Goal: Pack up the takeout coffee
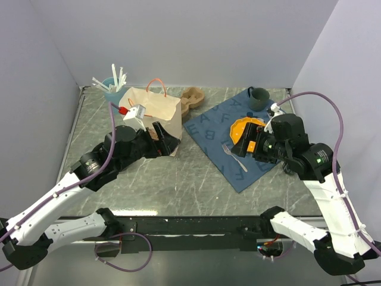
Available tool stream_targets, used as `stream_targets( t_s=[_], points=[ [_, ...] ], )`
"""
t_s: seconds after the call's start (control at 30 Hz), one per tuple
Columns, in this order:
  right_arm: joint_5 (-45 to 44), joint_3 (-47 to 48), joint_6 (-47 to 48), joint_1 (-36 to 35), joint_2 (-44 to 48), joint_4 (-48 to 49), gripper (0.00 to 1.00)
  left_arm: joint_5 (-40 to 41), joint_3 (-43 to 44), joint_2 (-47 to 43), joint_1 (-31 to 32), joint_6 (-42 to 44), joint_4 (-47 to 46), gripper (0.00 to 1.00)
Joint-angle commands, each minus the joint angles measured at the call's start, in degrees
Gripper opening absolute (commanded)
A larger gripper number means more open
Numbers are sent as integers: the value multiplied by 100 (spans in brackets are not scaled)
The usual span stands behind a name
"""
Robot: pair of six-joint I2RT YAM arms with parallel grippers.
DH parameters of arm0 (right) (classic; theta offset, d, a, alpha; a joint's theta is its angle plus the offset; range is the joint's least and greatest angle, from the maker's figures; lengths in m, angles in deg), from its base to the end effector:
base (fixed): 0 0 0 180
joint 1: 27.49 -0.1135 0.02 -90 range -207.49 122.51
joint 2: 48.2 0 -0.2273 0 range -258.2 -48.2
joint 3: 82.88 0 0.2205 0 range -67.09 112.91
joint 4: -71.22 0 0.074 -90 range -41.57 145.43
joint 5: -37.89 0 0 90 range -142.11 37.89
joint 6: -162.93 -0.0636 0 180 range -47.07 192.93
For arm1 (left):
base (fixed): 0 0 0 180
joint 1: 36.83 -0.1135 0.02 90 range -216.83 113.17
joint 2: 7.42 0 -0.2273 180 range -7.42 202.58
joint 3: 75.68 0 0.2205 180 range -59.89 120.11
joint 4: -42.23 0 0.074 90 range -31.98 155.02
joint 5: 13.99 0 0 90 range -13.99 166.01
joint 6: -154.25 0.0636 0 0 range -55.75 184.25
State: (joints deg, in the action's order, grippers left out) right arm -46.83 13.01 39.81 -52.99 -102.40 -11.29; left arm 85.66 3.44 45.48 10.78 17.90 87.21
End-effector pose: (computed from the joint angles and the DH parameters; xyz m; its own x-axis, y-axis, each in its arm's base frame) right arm 0.1379 0.0723 0.3547 -0.7627 0.2390 -0.6009 -0.0893 0.8814 0.4639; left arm 0.1495 -0.1480 0.3482 -0.5991 -0.4018 -0.6926 0.2718 0.7116 -0.6479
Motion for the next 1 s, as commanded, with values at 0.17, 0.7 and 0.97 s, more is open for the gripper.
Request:
stream_targets(
  t_s=[0.17,0.7,0.97],
  points=[
    [-2783,691,236,18,-354,-684,100,-314,110,-35,11,311,-317,97],
    [-2234,473,2143,2171,-1866,308,69,-754,13,1,20,521,-493,97],
    [-1820,349,2583,2839,-2393,352,53,-605,-233,-210,11,556,-643,97]
  ],
)
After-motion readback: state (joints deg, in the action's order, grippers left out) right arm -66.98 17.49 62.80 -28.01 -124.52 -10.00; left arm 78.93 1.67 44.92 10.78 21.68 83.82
